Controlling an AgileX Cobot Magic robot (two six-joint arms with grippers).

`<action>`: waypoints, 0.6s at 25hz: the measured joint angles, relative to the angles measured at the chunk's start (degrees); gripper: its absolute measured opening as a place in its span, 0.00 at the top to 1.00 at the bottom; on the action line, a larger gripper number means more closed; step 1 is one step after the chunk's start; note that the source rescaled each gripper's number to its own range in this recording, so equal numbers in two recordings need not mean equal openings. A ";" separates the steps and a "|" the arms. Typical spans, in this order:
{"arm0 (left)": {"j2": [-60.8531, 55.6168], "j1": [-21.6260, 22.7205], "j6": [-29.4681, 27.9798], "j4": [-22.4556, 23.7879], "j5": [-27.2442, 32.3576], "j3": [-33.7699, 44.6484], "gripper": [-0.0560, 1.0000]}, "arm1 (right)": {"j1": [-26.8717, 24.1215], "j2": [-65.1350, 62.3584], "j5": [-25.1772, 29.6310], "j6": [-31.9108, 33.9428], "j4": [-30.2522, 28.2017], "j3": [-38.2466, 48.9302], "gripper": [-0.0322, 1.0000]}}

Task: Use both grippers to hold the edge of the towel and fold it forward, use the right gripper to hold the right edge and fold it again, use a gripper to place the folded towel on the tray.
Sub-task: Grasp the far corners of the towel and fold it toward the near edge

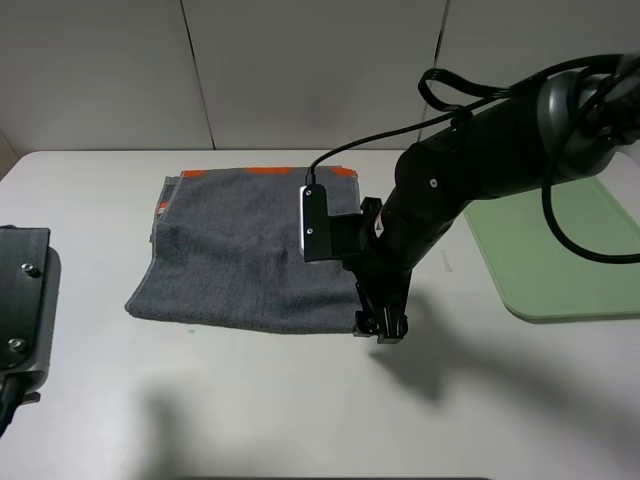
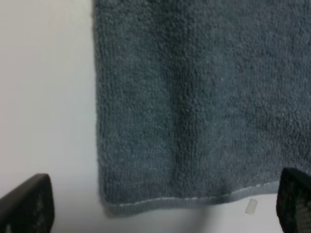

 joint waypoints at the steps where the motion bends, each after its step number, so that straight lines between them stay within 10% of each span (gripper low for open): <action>1: 0.00 0.00 0.00 0.00 -0.29 0.00 0.08 | 0.00 0.37 0.00 -0.32 0.16 0.00 0.00; 15: 0.00 0.00 0.00 0.00 -1.14 0.00 0.08 | 0.00 6.01 0.45 -0.75 0.81 -0.33 0.00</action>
